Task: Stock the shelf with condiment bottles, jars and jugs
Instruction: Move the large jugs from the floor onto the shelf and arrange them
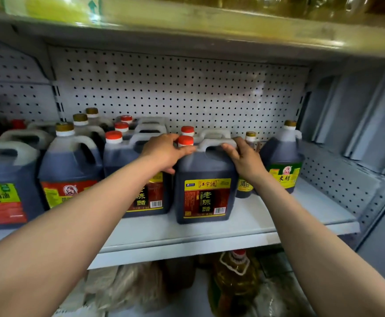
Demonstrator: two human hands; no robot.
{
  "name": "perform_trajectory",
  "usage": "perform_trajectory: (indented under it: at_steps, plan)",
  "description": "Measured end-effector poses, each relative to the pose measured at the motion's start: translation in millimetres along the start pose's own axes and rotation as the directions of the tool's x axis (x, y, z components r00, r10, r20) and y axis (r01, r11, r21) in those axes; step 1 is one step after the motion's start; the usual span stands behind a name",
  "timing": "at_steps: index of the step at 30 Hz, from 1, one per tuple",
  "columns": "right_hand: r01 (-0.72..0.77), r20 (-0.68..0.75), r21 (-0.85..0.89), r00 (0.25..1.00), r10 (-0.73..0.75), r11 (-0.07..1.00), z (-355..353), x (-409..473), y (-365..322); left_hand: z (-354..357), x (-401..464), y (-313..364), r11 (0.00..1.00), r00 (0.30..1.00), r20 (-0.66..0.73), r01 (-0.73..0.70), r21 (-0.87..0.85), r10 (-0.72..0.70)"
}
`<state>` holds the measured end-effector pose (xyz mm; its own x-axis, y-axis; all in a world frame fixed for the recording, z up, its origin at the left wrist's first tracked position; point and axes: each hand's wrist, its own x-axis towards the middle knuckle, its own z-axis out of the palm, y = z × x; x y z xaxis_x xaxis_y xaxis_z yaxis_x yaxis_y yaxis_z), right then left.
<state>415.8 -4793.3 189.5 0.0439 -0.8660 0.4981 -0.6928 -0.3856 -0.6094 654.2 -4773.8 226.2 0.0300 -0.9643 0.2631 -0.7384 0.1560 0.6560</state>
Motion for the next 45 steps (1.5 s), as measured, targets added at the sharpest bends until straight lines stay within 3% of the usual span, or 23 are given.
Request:
perform_trajectory:
  at_steps: [16,26,29,38,45]
  plan:
    - [0.021,-0.009,-0.025,1.0,-0.021,0.999,-2,2,-1,7,-3,-3,1.0,0.997,-0.069,0.019,0.002,-0.019]
    - [-0.139,-0.033,-0.019,0.99,0.138,0.99,-12,-24,-18,6,-28,-9,0.993,0.992,-0.096,0.074,-0.089,-0.083]
    - [-0.177,-0.075,-0.034,0.982,0.174,0.984,-22,-36,-31,-1,-41,-11,0.994,0.993,-0.106,0.031,-0.106,-0.042]
    - [-0.088,-0.02,-0.279,0.996,0.086,0.956,-18,-97,-107,-51,-106,-43,1.0,0.993,-0.119,-0.025,0.014,0.026]
    - [0.004,0.114,-0.504,0.991,0.062,0.864,43,-188,-195,-113,-204,-121,0.992,0.998,-0.036,-0.049,0.12,0.053]
